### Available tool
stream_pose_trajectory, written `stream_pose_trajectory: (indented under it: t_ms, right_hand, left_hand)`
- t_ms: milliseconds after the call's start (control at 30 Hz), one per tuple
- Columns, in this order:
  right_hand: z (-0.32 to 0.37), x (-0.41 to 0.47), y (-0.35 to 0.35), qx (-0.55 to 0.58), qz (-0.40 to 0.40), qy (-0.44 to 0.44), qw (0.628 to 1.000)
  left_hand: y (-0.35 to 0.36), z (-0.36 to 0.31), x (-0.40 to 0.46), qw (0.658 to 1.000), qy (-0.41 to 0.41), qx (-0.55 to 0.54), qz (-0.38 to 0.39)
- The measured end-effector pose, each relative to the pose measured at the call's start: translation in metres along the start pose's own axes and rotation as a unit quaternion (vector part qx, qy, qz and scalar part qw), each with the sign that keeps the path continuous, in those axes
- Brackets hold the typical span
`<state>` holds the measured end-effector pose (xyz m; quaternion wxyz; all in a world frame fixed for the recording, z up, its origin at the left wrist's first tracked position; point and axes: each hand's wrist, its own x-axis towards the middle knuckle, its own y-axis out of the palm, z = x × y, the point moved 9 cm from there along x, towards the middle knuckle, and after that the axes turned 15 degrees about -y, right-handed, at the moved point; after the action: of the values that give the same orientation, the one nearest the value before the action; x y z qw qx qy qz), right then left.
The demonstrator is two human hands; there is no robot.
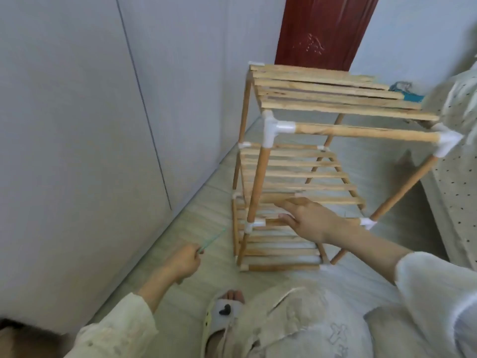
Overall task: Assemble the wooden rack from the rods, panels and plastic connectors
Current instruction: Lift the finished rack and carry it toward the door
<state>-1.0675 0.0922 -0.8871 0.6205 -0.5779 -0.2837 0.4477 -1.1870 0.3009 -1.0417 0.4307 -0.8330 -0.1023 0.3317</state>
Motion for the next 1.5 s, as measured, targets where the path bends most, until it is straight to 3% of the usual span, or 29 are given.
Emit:
stream_pose_trajectory:
  t_ms: [67, 233, 367, 600, 833, 933, 1033, 1200, 1333, 1500]
  right_hand:
    - [-0.01, 0.029, 0.018, -0.038, 0.042, -0.012, 0.998]
    - [-0.021, 0.079, 0.055, -0.066, 0.044, -0.01, 0.997]
    - [-0.01, 0.09, 0.051, -0.114, -0.121, -0.057, 0.984]
    - [-0.022, 0.096, 0.07, -0.093, -0.129, -0.046, 0.986]
    - [-0.019, 0.1, 0.069, -0.095, -0.119, -0.024, 0.988]
    - [-0.009, 0.097, 0.06, -0.092, -0.077, -0.011, 0.993]
    - [-0.009, 0.092, 0.057, -0.065, 0.022, 0.013, 0.998]
    - [0.004, 0.048, 0.031, 0.022, 0.071, 0.007, 0.997]
    - [0.007, -0.004, -0.013, -0.006, 0.02, 0.026, 0.999]
    - [0.002, -0.065, -0.095, -0.049, -0.165, 0.075, 0.982]
  left_hand:
    - [0.018, 0.044, 0.025, 0.998, -0.063, -0.027, 0.001]
    - [0.051, 0.108, 0.067, 0.988, -0.142, -0.033, -0.045]
    - [0.055, 0.15, 0.1, 0.978, -0.198, -0.018, -0.07]
    - [0.061, 0.195, 0.157, 0.972, -0.23, -0.009, -0.055]
    - [0.073, 0.185, 0.146, 0.974, -0.226, 0.022, 0.018]
    - [0.071, 0.161, 0.122, 0.977, -0.205, 0.017, 0.063]
    - [0.053, 0.108, 0.097, 0.988, -0.133, -0.008, 0.084]
    - [-0.019, -0.009, 0.044, 0.996, 0.005, -0.085, 0.019]
    - [-0.079, -0.102, -0.017, 0.973, 0.121, -0.194, -0.007]
    - [-0.126, -0.188, -0.09, 0.904, 0.222, -0.359, 0.071]
